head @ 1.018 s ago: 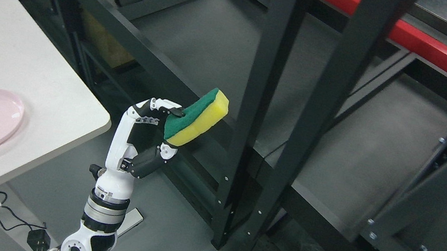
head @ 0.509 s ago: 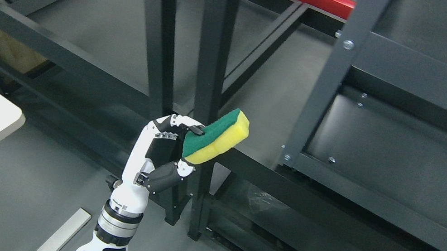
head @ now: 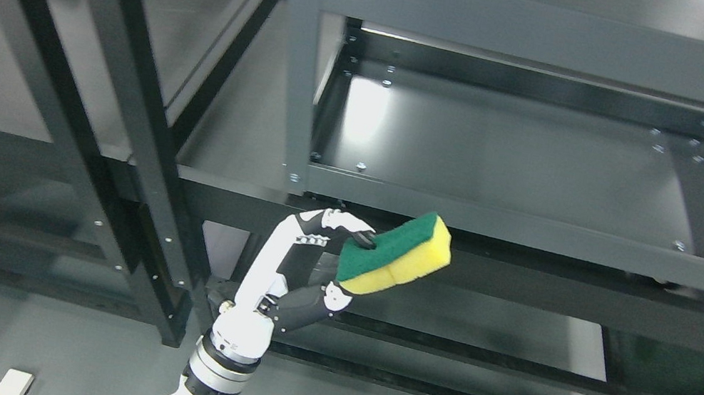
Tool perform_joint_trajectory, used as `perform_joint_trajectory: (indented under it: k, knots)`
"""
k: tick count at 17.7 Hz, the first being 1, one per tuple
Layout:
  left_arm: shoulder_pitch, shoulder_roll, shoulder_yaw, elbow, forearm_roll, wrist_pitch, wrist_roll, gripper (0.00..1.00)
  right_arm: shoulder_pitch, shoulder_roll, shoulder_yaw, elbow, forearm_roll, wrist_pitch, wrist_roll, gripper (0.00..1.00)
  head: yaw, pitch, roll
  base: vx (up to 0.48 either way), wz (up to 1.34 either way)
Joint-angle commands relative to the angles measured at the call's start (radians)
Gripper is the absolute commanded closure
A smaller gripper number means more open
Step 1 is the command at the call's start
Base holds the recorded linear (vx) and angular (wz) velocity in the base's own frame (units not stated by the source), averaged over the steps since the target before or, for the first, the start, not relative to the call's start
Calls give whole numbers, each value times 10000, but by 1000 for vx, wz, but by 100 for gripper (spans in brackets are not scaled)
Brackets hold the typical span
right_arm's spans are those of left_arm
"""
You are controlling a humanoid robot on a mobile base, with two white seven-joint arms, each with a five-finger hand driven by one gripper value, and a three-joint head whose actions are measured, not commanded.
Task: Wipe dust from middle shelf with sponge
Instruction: 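Extend the left hand with the sponge into the middle shelf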
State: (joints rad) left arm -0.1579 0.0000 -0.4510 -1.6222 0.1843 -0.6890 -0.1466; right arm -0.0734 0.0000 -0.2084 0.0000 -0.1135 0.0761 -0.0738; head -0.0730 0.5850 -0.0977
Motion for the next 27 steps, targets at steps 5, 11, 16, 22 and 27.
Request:
perform_joint_trajectory:
  k: [5, 11, 16, 22, 27]
  knots:
    - [-2618, 174, -3555, 497, -2006, 400, -175, 100, -2, -175, -2, -175, 0, 6, 2, 0, 0, -2, 0, -40, -232]
    - [-8762, 174, -4694, 1889, -3482, 2440, -129, 100, -2, -175, -2, -175, 0, 6, 2, 0, 0, -4, 0, 12, 76]
    - [-12344, 174, -5659, 2997, -4525, 2963, -145, 100, -2, -175, -2, -175, 0, 6, 2, 0, 0, -4, 0, 10, 44]
    - [-15063, 174, -6441, 4148, -5676, 3009, -83, 100, -2, -175, 13, -175, 0, 6, 2, 0, 0, -4, 0, 7, 37]
    - [-15126, 174, -6488, 4746, -7210, 2979, -83, 100, -2, -175, -2, -175, 0, 6, 2, 0, 0, -4, 0, 0, 0]
